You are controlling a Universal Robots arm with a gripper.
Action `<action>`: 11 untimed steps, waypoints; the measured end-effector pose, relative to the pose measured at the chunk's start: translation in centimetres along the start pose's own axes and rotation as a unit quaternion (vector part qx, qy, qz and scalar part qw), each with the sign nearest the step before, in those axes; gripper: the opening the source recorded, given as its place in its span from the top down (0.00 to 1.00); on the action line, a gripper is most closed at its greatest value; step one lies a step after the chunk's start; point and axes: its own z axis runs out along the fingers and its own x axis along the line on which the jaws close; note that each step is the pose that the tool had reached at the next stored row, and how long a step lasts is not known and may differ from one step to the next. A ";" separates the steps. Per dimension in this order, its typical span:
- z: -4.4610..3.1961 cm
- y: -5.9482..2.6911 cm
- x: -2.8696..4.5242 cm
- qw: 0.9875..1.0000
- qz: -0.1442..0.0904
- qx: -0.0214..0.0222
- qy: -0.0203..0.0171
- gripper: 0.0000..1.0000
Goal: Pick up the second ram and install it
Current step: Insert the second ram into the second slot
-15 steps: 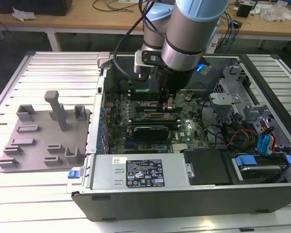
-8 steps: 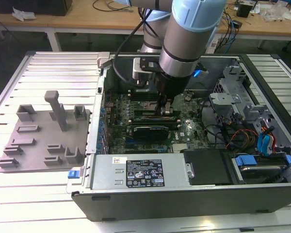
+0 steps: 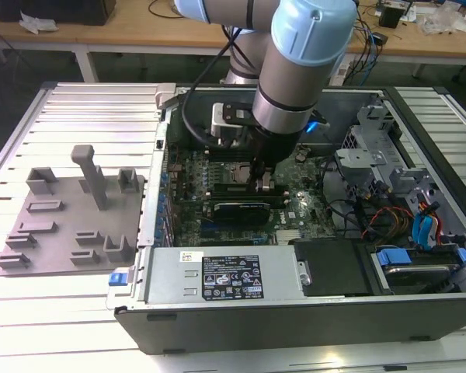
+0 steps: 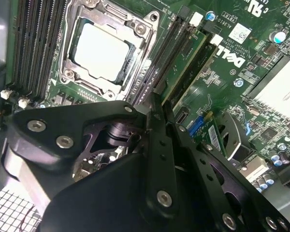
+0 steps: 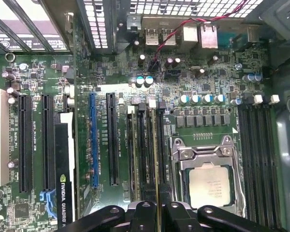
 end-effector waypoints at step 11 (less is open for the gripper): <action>0.66 0.04 -0.06 1.000 -0.004 -0.001 0.000 0.89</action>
